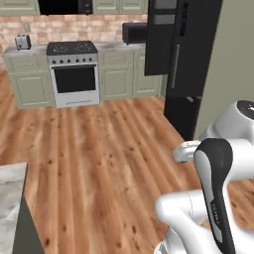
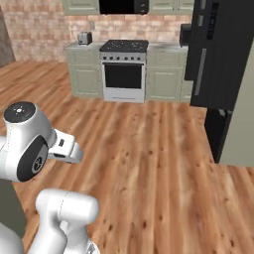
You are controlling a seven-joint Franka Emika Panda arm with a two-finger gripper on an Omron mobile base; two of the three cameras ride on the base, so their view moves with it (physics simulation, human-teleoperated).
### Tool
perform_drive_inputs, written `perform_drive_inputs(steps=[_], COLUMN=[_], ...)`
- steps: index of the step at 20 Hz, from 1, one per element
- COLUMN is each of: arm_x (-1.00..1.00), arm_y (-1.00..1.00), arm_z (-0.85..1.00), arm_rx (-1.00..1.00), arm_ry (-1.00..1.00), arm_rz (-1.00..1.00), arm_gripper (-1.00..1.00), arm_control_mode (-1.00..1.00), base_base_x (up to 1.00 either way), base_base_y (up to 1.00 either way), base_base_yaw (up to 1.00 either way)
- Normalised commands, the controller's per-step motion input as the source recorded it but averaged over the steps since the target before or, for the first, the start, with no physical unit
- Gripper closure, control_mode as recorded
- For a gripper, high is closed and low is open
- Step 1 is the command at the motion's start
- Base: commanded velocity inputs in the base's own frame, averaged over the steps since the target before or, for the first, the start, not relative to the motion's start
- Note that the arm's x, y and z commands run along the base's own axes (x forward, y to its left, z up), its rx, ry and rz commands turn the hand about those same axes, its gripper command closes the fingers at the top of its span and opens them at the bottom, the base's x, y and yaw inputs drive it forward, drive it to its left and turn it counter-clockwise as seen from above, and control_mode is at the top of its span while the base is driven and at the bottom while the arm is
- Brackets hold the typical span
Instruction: Take the cheese, fish, and sweet potato from the fridge and place them on the plate on the dining counter to create an appetizer plate.
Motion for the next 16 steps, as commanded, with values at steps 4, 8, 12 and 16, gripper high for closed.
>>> perform_drive_inputs(steps=[4, 8, 12, 16], arm_x=[0.0, 0.0, 0.0, 0.0], arm_y=[0.0, 0.0, 0.0, 0.0], arm_z=[0.0, 0.0, 0.0, 0.0], arm_rx=[0.0, 0.0, 0.0, 0.0], arm_ry=[0.0, 0.0, 0.0, 0.0], arm_rz=[0.0, 0.0, 0.0, 0.0], arm_gripper=[-1.0, -1.0, -1.0, -1.0], arm_control_mode=[1.0, 1.0, 1.0, 1.0], base_base_x=[1.0, 1.0, 0.98, 0.99], base_base_y=[-0.23, -0.26, -0.21, -0.01], base_base_yaw=[-0.02, -0.15, -0.26, -0.29])
